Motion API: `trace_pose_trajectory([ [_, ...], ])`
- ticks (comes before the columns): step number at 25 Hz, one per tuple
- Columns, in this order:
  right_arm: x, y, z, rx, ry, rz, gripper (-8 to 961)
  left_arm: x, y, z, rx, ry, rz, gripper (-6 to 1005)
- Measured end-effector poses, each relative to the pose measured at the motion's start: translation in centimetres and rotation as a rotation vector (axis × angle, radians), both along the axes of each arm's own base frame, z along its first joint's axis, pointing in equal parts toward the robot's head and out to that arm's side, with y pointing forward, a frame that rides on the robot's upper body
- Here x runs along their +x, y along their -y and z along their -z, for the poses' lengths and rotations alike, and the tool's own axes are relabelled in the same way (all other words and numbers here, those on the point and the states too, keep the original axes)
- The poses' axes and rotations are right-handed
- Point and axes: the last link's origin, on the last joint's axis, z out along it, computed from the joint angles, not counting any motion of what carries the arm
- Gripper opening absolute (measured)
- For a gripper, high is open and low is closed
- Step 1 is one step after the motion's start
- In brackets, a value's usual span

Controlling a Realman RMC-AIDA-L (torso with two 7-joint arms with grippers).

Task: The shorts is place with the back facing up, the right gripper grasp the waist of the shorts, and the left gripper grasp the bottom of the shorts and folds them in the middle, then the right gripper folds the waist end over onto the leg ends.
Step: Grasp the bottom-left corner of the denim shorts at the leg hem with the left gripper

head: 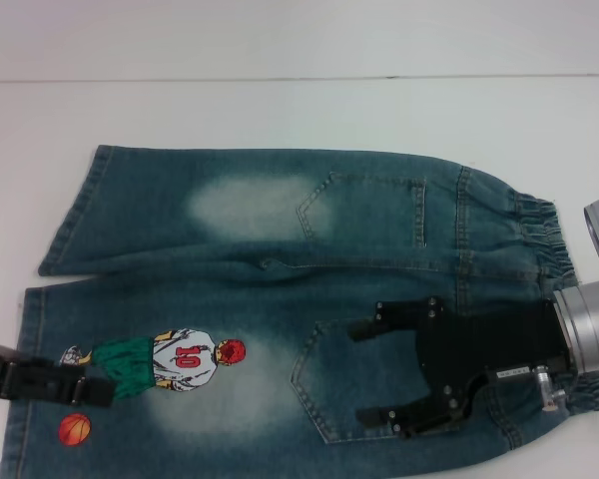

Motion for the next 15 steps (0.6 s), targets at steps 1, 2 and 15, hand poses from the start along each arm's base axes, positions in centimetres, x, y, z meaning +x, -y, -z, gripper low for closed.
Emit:
trace_pose_trajectory([
  [1,0.01,-0.03,0.0,0.002,0.001,0.001,910,-0.09,-0.09,-0.18,-0.012,-0.025,-0.028,903],
  [2,0.03,-0.06,0.01,0.004,0.003,0.001,910,-0.12,-0.2,-0.3,-0.019,-0.045,-0.05,903],
  [15,0.12,-0.21,-0.04,0.012,0.009,0.003,909,-0.14,-0.57,-0.25,-0.129,-0.327,-0.22,903],
])
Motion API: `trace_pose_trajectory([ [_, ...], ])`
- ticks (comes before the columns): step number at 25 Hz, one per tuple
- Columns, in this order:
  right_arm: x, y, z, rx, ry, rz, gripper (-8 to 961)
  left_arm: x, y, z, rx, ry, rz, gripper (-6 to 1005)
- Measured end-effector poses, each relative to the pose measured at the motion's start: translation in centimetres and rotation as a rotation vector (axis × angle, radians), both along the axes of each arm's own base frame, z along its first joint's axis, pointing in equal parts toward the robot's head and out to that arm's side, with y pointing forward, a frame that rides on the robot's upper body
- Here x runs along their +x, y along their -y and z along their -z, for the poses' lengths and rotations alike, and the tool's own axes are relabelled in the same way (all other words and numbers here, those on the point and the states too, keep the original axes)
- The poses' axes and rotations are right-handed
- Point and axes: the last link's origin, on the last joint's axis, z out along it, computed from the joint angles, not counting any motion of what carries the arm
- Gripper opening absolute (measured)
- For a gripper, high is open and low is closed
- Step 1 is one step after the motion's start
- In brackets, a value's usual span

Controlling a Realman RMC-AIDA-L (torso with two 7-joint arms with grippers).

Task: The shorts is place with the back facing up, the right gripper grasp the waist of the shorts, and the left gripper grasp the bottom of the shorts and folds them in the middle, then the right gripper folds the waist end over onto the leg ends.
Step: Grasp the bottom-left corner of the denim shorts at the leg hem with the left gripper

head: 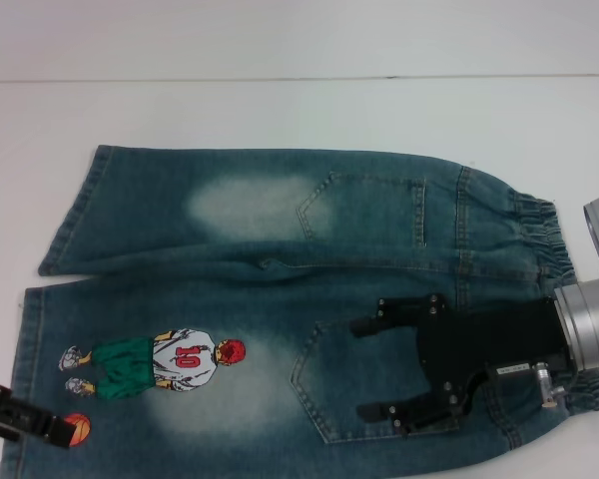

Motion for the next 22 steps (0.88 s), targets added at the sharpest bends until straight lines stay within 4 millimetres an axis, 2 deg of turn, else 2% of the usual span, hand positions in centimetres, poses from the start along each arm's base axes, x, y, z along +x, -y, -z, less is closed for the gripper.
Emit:
trace_pose_trajectory([
  [10,0.0,0.1,0.1,0.0,0.003,-0.012,908,-0.8,0.2,0.5,-0.019,-0.094,-0.05,903],
  [22,0.0,0.2,0.2,-0.007,0.004,-0.017,906,-1.0,-0.1,1.3,-0.02,-0.129,-0.067,903],
])
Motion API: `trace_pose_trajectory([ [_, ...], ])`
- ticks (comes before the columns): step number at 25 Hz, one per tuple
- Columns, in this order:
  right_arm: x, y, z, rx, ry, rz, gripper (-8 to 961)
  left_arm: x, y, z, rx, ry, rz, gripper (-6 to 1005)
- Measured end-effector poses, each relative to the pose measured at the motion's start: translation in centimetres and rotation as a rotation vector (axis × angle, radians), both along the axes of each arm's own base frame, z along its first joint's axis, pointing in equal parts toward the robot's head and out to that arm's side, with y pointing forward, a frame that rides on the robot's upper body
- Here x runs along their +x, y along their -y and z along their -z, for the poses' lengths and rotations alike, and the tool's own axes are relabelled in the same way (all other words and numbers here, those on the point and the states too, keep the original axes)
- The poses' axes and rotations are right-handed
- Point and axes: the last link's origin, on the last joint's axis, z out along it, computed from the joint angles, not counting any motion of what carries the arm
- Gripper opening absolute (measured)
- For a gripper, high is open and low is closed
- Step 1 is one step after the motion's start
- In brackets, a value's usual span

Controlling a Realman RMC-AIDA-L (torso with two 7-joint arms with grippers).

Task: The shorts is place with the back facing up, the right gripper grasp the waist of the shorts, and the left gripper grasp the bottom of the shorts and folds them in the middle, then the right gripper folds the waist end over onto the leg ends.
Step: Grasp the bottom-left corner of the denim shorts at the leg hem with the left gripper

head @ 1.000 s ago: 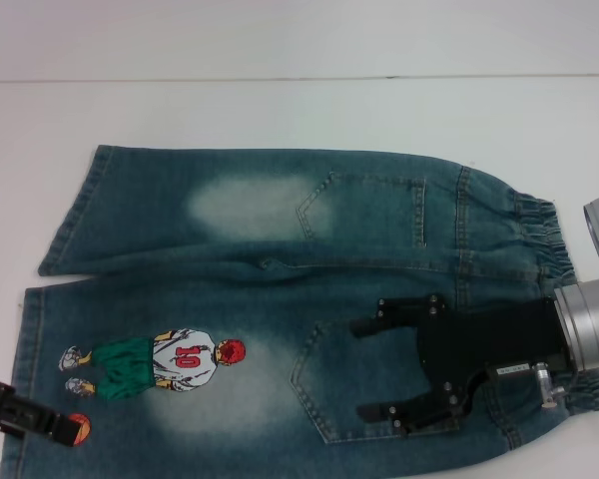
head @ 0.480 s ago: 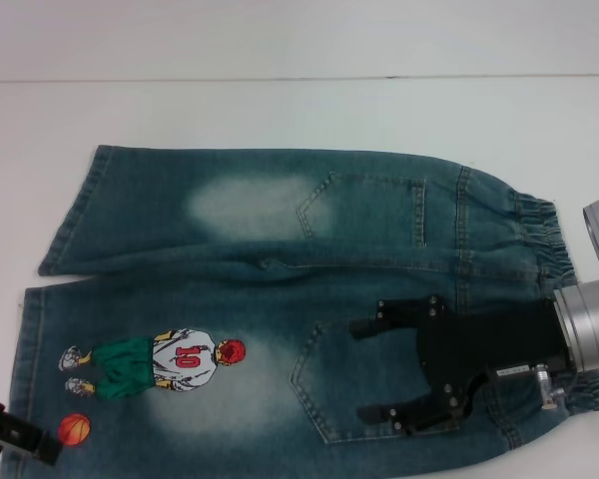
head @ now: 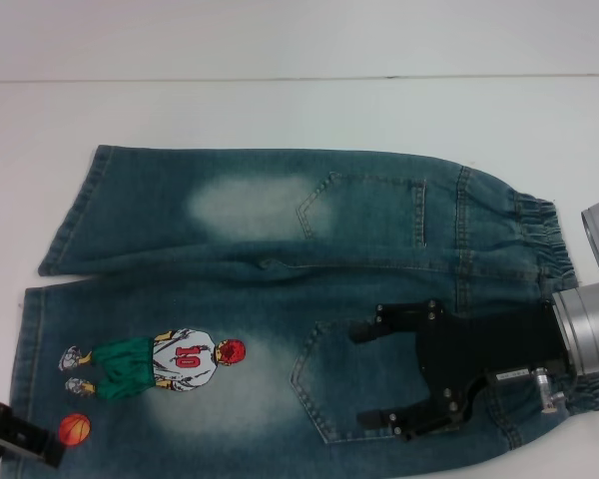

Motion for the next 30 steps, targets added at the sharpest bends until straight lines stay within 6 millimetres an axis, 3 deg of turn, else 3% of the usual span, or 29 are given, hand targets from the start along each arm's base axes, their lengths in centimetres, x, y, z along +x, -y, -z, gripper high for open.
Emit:
trace_pose_trajectory([
  [30,-0.1,0.0,0.1,-0.008,-0.002,-0.003,903,-1.3,-0.1,0.8,-0.01,-0.063,-0.016,902],
])
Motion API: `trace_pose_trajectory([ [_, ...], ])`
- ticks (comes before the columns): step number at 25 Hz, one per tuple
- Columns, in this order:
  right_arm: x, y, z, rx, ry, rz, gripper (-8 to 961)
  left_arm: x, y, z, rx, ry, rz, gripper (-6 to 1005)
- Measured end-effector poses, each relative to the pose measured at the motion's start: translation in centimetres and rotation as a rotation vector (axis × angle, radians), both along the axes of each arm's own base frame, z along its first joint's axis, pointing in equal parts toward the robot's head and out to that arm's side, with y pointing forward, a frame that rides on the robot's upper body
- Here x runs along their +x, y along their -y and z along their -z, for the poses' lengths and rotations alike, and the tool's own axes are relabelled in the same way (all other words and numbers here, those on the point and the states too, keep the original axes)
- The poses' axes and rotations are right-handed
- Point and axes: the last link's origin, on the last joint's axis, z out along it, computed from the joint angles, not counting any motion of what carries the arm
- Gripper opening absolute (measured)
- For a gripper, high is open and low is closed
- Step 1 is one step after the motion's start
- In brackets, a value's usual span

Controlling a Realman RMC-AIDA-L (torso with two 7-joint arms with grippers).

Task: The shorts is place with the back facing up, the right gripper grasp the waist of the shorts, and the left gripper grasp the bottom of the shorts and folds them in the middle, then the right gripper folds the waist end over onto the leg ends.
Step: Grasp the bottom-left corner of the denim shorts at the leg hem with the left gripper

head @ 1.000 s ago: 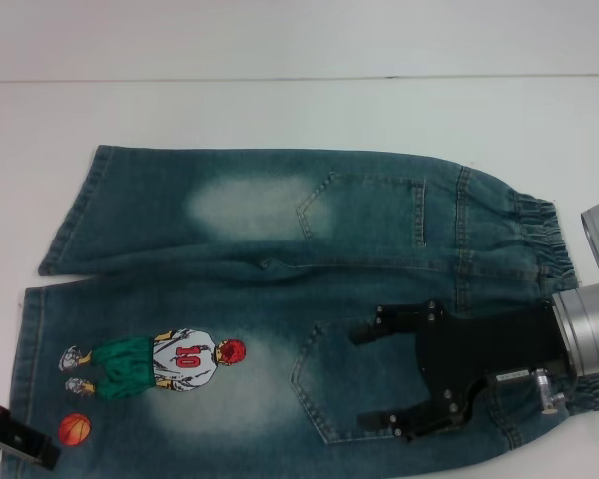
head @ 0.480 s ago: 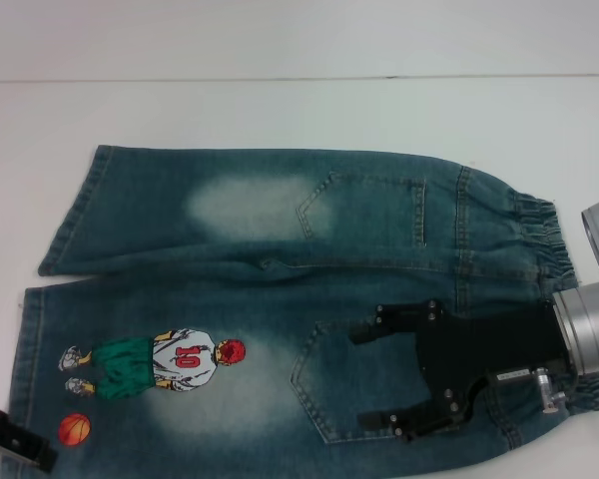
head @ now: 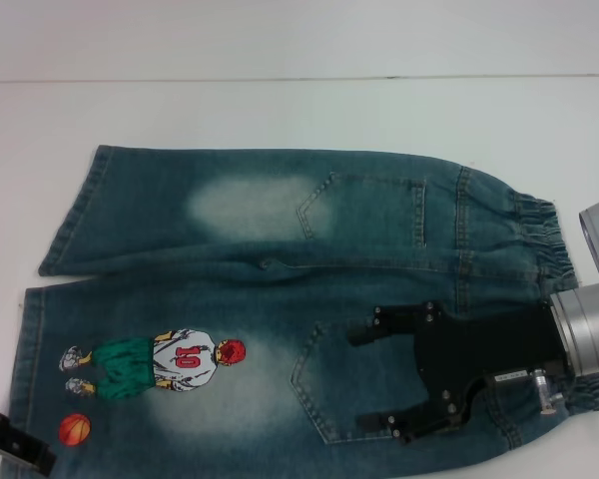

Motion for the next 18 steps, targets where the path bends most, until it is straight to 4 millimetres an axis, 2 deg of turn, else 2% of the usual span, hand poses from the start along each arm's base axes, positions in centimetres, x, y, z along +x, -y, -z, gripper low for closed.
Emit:
trace_pose_trajectory([
  [3,0.02,-0.03,0.01,0.003,0.001,0.002,902,0.01,-0.07,0.02,-0.002,-0.007,0.006,902],
  [18,0.0,-0.22,0.04,0.011,0.004,0.003,901,0.48,-0.06,-0.1,-0.002,-0.008,0.002,532],
])
